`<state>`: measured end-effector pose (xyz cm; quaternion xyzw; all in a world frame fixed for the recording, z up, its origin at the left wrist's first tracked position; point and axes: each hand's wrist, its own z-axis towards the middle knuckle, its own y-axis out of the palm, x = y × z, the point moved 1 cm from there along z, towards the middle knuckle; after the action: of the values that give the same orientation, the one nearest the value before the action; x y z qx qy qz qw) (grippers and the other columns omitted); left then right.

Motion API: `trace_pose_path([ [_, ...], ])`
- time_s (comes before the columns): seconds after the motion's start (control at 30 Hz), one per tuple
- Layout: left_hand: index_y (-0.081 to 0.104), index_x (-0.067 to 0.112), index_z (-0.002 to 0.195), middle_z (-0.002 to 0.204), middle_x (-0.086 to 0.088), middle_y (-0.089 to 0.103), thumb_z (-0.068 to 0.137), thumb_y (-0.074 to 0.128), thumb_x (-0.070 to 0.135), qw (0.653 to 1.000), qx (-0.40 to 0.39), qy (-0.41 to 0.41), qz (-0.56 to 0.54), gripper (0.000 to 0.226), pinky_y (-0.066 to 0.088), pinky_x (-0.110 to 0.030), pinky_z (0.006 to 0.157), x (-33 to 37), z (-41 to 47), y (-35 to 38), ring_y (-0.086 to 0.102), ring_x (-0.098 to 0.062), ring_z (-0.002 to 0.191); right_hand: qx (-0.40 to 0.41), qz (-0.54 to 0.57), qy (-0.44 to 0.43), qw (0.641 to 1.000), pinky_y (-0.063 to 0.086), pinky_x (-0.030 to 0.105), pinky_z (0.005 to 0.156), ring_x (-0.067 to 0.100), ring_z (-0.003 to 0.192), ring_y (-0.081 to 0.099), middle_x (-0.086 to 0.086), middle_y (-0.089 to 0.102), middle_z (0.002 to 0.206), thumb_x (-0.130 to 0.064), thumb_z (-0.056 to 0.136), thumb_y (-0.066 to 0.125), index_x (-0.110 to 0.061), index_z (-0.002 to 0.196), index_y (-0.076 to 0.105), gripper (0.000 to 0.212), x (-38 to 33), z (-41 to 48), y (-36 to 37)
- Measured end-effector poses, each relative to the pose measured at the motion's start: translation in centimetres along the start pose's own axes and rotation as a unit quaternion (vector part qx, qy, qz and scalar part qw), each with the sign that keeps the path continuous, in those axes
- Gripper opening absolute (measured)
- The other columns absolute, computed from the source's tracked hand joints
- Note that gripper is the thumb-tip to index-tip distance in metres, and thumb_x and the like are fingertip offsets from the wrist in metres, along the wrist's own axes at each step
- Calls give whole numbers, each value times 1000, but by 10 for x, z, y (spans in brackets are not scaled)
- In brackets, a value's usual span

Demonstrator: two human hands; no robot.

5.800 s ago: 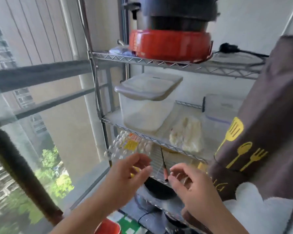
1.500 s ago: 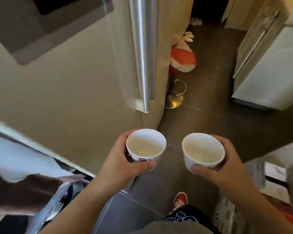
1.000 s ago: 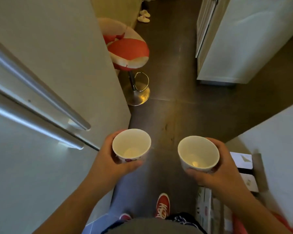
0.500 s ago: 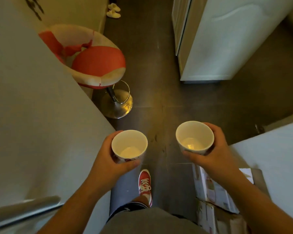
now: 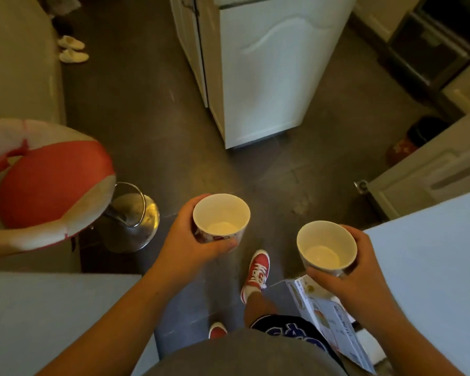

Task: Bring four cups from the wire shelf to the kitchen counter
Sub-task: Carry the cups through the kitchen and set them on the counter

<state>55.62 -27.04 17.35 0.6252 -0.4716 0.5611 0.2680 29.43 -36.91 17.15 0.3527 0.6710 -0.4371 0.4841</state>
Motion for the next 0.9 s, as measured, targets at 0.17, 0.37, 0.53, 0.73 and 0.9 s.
trace_pose_path([
  [0.17,47,40,115,116,22,54,54,81,34,999,-34,-4,1,70,49,-4,72,33,97,34,55,15,103,-2,-59,37,998,49,17,83,-8,101,59,-35,57,108,-47,53,88,-51,120,42,82,3,74,-29],
  [0.37,47,39,114,115,21,54,53,79,32,999,-29,1,15,69,47,-1,68,66,179,44,55,19,99,26,-56,12,998,52,38,93,3,100,56,-22,52,116,-33,55,86,-31,125,39,85,-8,180,-37],
  [0.53,46,41,120,120,19,56,56,79,36,999,-13,-21,29,73,53,-12,71,75,240,27,60,-5,106,8,-53,9,999,44,15,83,1,107,53,-30,47,117,-31,54,89,-38,127,38,90,-21,264,-24],
  [0.73,44,39,119,116,21,53,55,78,34,998,-22,-17,57,73,47,-15,77,80,354,14,58,-8,103,45,-56,-2,997,42,7,80,-12,104,51,-40,45,113,-25,54,92,-45,122,38,89,-33,365,-3],
  [0.9,45,40,124,119,18,55,53,81,37,990,-128,7,60,80,53,-10,69,107,456,31,59,-5,107,117,-47,21,992,45,2,72,-23,104,48,-45,48,110,-39,47,89,-53,116,40,86,-46,422,-14],
])
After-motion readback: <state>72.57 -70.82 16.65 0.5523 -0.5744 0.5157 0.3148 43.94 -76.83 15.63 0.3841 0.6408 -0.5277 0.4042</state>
